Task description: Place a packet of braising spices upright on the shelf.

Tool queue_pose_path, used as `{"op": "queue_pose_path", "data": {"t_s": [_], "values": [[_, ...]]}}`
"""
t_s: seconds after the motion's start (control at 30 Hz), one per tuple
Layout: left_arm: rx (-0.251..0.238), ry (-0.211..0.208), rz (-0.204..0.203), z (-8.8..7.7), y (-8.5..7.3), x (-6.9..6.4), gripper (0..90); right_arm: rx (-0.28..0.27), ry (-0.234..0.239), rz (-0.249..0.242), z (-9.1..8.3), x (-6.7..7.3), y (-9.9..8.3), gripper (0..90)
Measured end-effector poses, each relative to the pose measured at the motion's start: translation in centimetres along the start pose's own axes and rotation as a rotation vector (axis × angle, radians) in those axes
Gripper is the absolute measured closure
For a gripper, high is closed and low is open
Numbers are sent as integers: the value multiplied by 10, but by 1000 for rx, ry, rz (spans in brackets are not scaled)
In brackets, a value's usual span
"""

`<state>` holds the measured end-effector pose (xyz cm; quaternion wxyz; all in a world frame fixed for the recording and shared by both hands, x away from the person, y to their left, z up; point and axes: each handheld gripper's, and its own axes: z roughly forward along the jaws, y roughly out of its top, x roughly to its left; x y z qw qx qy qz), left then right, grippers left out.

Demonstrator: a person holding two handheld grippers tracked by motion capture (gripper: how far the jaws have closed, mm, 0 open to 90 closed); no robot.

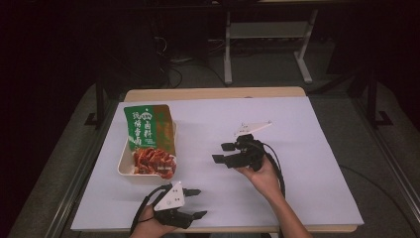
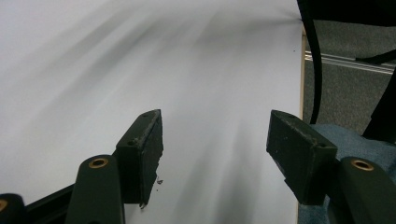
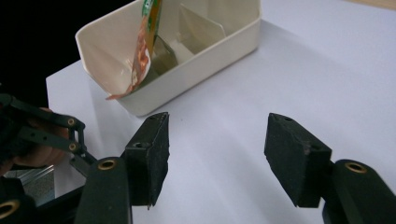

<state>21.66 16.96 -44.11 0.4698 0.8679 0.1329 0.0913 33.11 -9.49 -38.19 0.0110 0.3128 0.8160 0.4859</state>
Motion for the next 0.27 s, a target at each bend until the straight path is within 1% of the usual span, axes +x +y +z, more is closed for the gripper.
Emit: {"op": "queue_pose_path", "data": {"t_s": [0.03, 0.07, 0.1, 0.13, 0.17, 0.2, 0.23, 0.27], "values": [[0, 0, 0, 0, 0, 0, 356, 5, 0, 11, -2, 0, -3, 386], [0, -1, -2, 0, 0, 0, 354, 8, -2, 11, -3, -1, -4, 379], [-4, -2, -4, 0, 0, 0, 353, 2, -8, 2, -4, -1, -7, 377], [-2, 0, 6, -1, 0, 0, 352, 1, -13, -3, -6, -1, -9, 372], [-3, -1, -2, 0, 0, 0, 350, 8, -14, 1, -7, 0, -11, 366], [-3, -1, -2, 0, 0, 0, 348, 10, -19, -5, -8, 0, -14, 357], [4, -2, 6, -1, 1, 0, 346, 13, -24, -9, -9, 1, -16, 348], [4, -2, 6, -1, 1, 0, 344, 13, -19, -3, -11, 2, -20, 344]]}}
